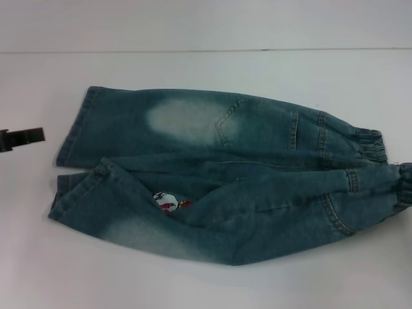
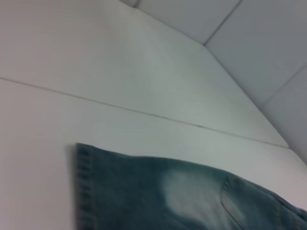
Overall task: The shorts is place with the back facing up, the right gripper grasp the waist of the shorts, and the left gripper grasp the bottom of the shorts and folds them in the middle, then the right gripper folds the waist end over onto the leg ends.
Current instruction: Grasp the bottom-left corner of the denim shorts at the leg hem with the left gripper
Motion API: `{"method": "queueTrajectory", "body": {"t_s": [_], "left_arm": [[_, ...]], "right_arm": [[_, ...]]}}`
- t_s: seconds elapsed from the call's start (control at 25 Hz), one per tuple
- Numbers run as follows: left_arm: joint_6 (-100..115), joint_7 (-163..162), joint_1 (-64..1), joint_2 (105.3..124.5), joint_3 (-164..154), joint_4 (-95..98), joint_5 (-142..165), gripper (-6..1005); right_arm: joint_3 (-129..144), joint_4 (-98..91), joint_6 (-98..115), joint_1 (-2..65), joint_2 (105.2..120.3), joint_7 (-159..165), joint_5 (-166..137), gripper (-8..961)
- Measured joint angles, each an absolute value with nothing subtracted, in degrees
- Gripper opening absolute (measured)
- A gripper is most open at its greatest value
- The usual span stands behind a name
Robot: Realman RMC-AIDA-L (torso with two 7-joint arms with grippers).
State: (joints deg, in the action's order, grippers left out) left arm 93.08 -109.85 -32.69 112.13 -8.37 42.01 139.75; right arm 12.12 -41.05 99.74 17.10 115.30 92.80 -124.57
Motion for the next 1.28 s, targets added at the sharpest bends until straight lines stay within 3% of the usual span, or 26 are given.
{"method": "queueTrajectory", "body": {"t_s": [0.12,0.24,0.48,0.88,1.28], "left_arm": [[94.91,-109.87,-32.74,112.34,-10.17,42.01,139.74,0],[95.62,-109.87,-32.94,112.61,-12.22,42.01,139.74,65],[94.86,-110.37,-33.57,113.54,-21.19,42.50,139.85,259],[90.28,-111.03,-34.57,113.68,-23.44,42.20,140.22,689],[84.44,-113.03,-34.63,114.37,-30.19,41.64,140.36,689]], "right_arm": [[12.16,-41.05,99.63,16.95,115.54,92.55,-124.54,44],[12.38,-41.05,99.63,16.83,115.62,92.48,-124.53,44],[12.41,-40.99,99.94,16.59,115.80,92.10,-124.65,44],[12.52,-40.65,100.09,16.42,116.49,91.48,-124.78,44],[12.61,-40.52,100.11,16.34,116.80,91.49,-124.80,44]]}}
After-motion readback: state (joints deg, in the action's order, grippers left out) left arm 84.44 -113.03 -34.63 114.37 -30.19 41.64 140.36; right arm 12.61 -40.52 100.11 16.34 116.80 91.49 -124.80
